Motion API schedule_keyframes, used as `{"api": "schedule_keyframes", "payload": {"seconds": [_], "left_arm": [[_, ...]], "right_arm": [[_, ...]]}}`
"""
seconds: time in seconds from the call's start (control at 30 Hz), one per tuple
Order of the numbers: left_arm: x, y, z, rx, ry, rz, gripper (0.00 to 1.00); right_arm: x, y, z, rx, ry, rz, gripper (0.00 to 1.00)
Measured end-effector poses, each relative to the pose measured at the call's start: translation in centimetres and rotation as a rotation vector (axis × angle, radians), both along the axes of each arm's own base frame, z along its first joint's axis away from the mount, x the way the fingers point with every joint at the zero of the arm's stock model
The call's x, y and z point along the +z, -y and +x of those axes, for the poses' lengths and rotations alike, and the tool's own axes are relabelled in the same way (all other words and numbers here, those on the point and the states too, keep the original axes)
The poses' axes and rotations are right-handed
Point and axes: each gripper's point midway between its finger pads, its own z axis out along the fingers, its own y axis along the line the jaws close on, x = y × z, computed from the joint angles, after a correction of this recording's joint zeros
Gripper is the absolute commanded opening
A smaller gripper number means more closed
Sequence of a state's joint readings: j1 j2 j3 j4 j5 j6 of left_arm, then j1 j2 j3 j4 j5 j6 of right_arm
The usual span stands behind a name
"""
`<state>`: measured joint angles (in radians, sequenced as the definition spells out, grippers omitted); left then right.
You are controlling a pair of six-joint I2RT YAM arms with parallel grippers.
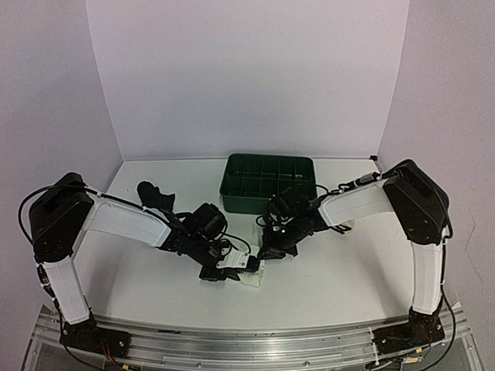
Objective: Roll the underwear
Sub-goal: Roll the underwear to the center of the board.
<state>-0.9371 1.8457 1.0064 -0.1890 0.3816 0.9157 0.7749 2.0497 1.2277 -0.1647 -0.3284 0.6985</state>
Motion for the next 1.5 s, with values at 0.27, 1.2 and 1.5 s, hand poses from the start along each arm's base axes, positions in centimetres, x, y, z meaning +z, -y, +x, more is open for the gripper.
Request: {"api": "schedule_keyframes", "payload": {"seconds": [0.27, 1.2, 1.5], "left_arm": [[1.2, 1.3, -2.0, -0.046, -0.040, 0.014, 0.00], [-0.6, 0.6, -2.9, 0.216, -0.629, 0.040, 0.00], [-0.7, -0.1, -2.4, 0.262, -0.790, 0.070, 0.00]], "right_arm": [[0.0, -0.2, 1.3, -0.043, 0.039, -0.028, 0.00], [3.0, 0.0, 0.6, 0.013, 0.084, -0.004, 0.54], [11.1, 1.0, -0.6, 0.077, 0.254, 0.102, 0.55]]}}
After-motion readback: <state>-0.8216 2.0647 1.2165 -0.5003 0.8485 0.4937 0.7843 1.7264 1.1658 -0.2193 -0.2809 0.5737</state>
